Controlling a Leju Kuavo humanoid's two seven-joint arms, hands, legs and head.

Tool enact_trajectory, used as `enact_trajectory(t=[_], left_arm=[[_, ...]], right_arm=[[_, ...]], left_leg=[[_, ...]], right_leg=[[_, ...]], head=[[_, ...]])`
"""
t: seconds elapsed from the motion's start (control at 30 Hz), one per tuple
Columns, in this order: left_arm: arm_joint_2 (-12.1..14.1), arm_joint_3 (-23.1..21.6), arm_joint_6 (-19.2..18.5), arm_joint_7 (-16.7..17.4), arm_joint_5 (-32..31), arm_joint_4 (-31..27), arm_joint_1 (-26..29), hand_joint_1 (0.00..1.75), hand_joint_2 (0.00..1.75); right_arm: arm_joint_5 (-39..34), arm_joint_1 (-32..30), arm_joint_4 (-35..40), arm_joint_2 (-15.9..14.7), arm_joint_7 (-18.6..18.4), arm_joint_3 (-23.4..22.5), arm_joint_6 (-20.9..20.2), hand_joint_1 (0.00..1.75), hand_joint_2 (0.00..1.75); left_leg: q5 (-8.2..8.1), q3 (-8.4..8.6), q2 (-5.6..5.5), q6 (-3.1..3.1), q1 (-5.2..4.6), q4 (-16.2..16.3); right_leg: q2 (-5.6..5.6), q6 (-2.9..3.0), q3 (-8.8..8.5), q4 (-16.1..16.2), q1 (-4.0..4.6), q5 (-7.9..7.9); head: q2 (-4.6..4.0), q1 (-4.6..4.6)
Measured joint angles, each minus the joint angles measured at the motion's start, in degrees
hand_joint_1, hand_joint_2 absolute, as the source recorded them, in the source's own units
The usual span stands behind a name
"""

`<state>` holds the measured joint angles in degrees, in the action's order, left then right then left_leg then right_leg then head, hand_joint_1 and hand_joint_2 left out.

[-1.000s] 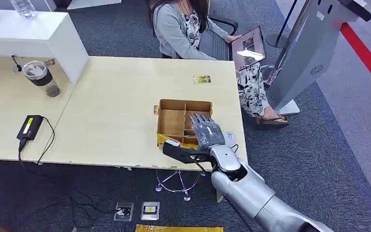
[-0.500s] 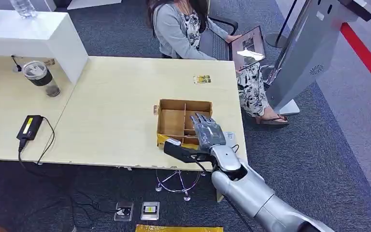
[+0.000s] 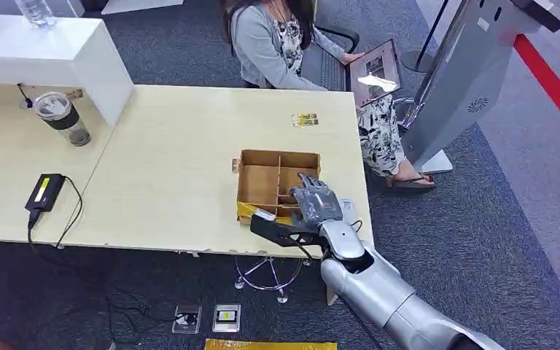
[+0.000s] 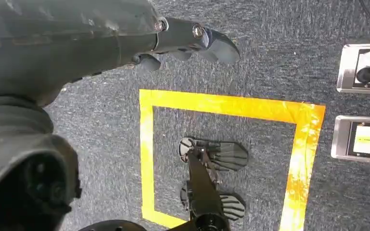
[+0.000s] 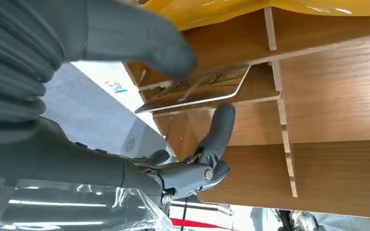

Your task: Pass the card to the sensor for recognition and then transmit it.

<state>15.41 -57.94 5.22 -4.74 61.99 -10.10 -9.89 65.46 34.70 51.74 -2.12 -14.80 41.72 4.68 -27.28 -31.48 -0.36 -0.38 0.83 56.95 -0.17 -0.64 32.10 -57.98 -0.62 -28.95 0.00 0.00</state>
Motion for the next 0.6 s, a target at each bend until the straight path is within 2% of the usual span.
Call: enact_trajectory(t=[0.6], left_arm=[[0.0,0.0,0.0,0.0,0.0,0.0,0.0,0.0,0.0]], right_arm=[[-0.6,0.6,-2.3,0.9,1.1,0.0,2.0,1.75,1.75]], left_leg=[[0.0,0.03,0.03,0.0,0.0,0.0]], right_leg=[[0.02,0.0,-0.01,0.0,0.0,0.0]], head=[[0.0,-0.02]])
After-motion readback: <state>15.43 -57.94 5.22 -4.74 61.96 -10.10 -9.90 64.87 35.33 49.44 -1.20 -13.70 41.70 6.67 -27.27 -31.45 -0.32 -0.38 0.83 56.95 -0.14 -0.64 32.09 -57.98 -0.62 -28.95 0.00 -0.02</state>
